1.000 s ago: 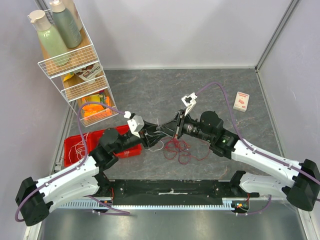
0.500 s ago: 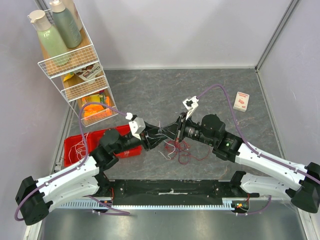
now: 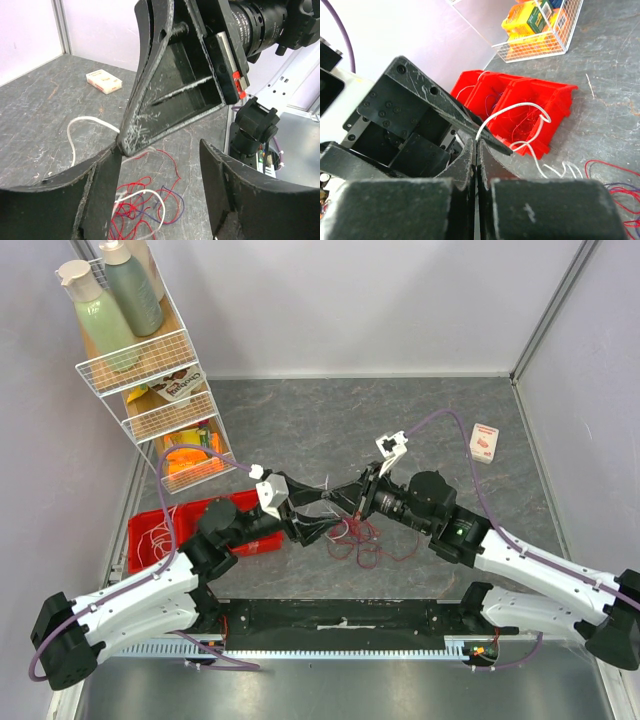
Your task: Untangle the cables
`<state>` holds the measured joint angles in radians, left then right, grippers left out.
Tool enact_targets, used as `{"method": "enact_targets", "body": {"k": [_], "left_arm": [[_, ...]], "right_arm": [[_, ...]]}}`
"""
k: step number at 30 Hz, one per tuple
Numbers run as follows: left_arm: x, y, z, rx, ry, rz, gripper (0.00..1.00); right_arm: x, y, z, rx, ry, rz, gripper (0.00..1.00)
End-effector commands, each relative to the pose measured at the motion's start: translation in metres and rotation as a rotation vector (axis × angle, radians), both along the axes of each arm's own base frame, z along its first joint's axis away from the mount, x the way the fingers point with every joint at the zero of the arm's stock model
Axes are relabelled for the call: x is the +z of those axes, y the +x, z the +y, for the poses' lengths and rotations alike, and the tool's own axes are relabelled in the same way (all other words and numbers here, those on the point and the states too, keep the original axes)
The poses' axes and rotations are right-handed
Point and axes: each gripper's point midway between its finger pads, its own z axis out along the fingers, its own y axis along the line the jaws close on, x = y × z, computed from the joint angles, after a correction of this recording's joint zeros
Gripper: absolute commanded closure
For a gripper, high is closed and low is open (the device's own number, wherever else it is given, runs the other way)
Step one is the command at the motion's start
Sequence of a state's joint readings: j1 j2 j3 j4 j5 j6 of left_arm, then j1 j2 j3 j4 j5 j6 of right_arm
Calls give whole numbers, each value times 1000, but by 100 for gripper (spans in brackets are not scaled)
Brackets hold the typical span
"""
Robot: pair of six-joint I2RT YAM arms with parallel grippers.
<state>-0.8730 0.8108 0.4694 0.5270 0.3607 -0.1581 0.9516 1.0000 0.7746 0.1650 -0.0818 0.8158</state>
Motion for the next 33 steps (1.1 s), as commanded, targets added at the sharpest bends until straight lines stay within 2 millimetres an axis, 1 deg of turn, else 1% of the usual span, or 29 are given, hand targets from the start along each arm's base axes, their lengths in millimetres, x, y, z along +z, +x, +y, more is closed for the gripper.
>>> {"method": "enact_targets", "body": {"k": [1,3,5,9,11,12,14,15,18,20,21,22,23,25,26,27,28,29,31,33], "left_arm": [[26,-5,-2,-23,-61,-42,33],[25,-4,-3,-27,-58,-38,45],[25,-4,-5,-29,-62,-26,51],[28,-6,-8,-51,-96,1,50],[29,-8,-10,-68,-111,7,53],[30,-7,-10,-65,-119,17,57],[32,-3,-7,-37,-148,24,71],[32,-2,-6,-29,-159,20,80],[32,-2,-6,-28,-160,13,97],[32,-1,-7,-28,-156,25,98],[31,-1,-8,-29,-153,42,98],[29,0,-8,-23,-150,60,98],[26,1,-7,-16,-144,83,98],[22,2,-1,11,-143,115,98],[24,1,5,29,-152,118,98],[25,2,11,56,-152,127,98],[22,4,16,85,-137,141,98],[22,5,22,115,-128,146,98],[16,8,35,180,-83,168,98],[17,11,51,252,-54,184,98]], "right_arm": [[18,7,-10,-66,51,-29,100],[18,5,-6,-45,66,-20,100],[20,2,-1,-19,90,-10,100],[15,-1,9,19,107,9,100],[14,-1,11,27,114,13,100],[15,-1,11,29,119,12,100],[16,-2,12,33,122,12,100],[15,-2,12,35,120,11,100],[17,-3,13,43,126,8,100],[18,-4,12,45,123,-7,100],[19,-3,10,37,114,-15,97],[22,-1,7,23,104,-32,90],[19,0,3,8,71,-35,80],[23,8,-9,-59,24,-69,72],[25,8,-15,-74,7,-88,59],[25,13,-23,-115,-19,-103,47],[27,15,-31,-143,-36,-119,34],[26,17,-38,-175,-64,-128,27],[22,20,-52,-217,-124,-155,16],[20,23,-66,-264,-168,-170,10]]}}
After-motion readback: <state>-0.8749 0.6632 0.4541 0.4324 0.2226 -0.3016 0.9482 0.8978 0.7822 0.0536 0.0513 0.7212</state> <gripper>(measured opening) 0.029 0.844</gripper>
